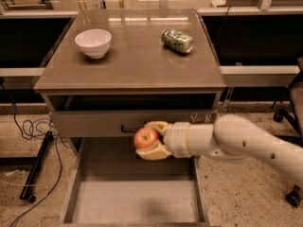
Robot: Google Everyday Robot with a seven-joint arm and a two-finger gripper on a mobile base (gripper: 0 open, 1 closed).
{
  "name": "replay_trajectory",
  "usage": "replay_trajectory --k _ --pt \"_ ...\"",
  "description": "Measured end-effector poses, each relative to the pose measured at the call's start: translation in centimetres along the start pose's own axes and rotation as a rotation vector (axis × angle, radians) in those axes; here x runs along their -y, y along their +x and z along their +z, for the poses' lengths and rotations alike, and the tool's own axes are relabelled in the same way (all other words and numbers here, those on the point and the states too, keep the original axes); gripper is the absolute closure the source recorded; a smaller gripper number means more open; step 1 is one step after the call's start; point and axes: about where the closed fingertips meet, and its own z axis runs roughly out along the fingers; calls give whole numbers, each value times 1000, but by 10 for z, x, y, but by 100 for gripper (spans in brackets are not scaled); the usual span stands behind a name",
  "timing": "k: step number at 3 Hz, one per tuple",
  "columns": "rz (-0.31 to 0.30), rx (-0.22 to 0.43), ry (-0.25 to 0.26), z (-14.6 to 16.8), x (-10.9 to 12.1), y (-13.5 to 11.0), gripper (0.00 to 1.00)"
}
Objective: Pick apple from middle drawer and place on counter
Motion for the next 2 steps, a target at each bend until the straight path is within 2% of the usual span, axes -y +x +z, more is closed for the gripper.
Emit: replay_trajectory --k 2 --pt "-132 73 69 -69 22 -104 100"
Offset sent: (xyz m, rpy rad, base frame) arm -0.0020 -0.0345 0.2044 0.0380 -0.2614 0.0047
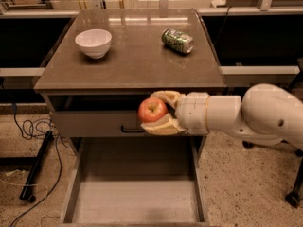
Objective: Pick apple from middle drawer and place on counter
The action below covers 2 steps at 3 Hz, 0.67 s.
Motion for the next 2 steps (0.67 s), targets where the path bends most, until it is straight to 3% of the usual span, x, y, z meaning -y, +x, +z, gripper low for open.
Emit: replay_trajectory --k 1,2 --pt "-66 31 27 -30 26 -56 100" --pt "-66 31 27 -30 26 -56 100"
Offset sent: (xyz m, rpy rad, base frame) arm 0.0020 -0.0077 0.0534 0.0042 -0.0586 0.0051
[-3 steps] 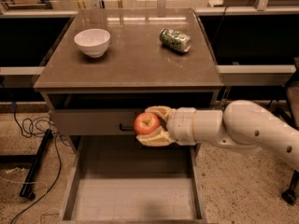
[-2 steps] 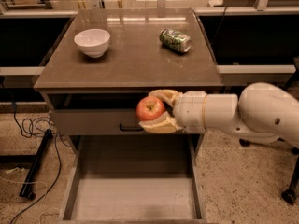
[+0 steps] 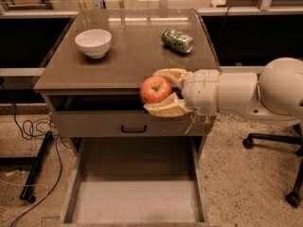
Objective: Pick apple from middle drawer and place on counter
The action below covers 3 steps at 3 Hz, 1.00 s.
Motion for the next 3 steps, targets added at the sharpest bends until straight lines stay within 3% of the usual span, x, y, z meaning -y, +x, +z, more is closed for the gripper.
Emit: replay_trajectory --k 1,3 --pt "-8 1 -23 14 13 2 100" --pt "-20 -3 -95 76 84 14 100"
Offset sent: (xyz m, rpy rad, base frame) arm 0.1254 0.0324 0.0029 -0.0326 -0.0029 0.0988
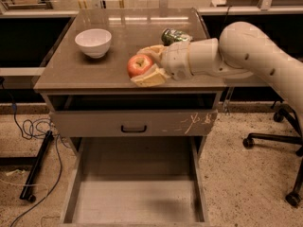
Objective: Pick apple from middle drawer and place on counter
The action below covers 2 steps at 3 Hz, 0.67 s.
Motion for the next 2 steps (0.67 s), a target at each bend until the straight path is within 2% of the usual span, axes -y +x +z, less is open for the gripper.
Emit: replay_trajectory --k 1,2 --pt "4 -12 -43 31 27 4 100" --pt "20 -30 -56 54 51 13 100"
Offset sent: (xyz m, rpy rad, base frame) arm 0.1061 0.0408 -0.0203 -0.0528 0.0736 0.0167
